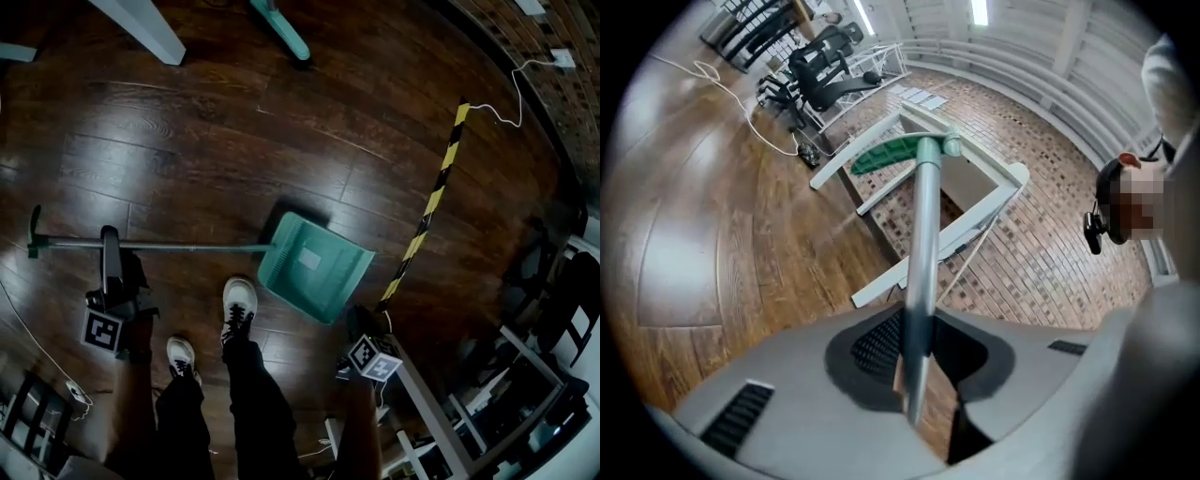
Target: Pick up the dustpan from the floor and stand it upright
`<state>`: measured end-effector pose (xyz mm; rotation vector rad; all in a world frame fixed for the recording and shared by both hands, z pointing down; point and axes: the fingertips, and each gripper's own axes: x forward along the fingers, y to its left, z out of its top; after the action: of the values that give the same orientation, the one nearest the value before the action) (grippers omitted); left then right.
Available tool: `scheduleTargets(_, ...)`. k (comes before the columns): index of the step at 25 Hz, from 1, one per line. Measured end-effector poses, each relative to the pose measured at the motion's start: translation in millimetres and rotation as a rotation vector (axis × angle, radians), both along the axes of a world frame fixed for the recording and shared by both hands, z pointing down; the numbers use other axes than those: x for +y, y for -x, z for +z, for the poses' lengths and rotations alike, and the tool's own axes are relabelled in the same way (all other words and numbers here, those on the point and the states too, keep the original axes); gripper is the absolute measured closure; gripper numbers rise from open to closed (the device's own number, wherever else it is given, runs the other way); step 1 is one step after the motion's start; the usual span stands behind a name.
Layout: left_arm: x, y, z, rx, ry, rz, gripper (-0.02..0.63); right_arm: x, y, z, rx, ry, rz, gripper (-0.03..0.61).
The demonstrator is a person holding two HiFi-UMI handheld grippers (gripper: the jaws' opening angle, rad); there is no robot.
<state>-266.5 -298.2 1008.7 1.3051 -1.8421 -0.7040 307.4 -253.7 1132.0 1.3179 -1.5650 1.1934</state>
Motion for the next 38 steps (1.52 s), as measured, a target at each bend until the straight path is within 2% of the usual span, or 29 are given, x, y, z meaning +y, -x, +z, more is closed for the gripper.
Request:
scheduleTargets(2, -15.7, -21.8, -35.1, -0.061, 0.024, 0.051, 0.529, -6.0, 3.5, -20.2, -0.001, -0.009, -0.027, 0.494)
scheduleTargets(8, -53.6, -126.2, -128.0, -0.234, 0.044, 0.311, 0.525, -39.4, 31.2, -95.2, 0.034, -0.089, -0.251, 0.495)
scheduleTargets(12, -86.2, -194.8, -176.8, -0.298, -0.036, 0.533, 0.512, -71.3, 47.8, -145.4, 0.029, -0.187, -0.261, 0.495)
scheduleTargets(13, -85.2, -205.1, -181.5, -0.308, -0.034, 0.570, 0.512, -78.8, 51.0, -157.2, 0.022, -0.216, -0.257, 0.495)
scheduleTargets(16, -59.8, -224.7, -179.8, -0.356, 0.028, 0.660, 0.505, -101.7, 57.8, -197.7, 0.026, -0.332, -0.269, 0.534)
scheduleTargets(21, -30.5, -244.8, -179.3, -0.520, 0.174, 0.824, 0.434, -117.5, 69.9, -260.2, 0.058, -0.504, -0.320, 0.534)
scheduleTargets(24, -17.7, -257.5, -175.4, -0.603, 0.259, 0.913, 0.395, -114.9, 76.7, -296.0, 0.060, -0.582, -0.307, 0.534)
scheduleTargets(27, -5.0, -263.4, -176.8, -0.612, 0.309, 0.937, 0.394, -104.5, 73.4, -323.9, 0.066, -0.627, -0.287, 0.534)
scheduleTargets(30, 10.7, -266.1, -180.9, -0.683, 0.307, 0.974, 0.392, -90.8, 68.4, -348.8, 0.070, -0.659, -0.274, 0.534)
scheduleTargets(32, 20.8, -261.3, -190.3, -0.732, 0.314, 0.949, 0.395, -81.1, 64.6, -367.1, 0.112, -0.686, -0.286, 0.553)
scheduleTargets(33, 25.7, -256.1, -197.3, -0.755, 0.319, 0.919, 0.479, -75.7, 61.8, -376.2, 0.143, -0.699, -0.290, 0.578)
scheduleTargets(34, 30.5, -250.8, -205.0, -0.772, 0.323, 0.890, 0.511, -70.0, 59.4, -385.1, 0.166, -0.712, -0.288, 0.579)
scheduleTargets(36, 36.8, -239.4, -225.5, -0.792, 0.320, 0.834, 0.523, -59.7, 58.8, -403.5, 0.168, -0.747, -0.265, 0.580)
scheduleTargets(38, 38.0, -224.8, -253.0, -0.829, 0.284, 0.778, 0.570, -50.7, 63.1, -423.1, 0.143, -0.785, -0.243, 0.579)
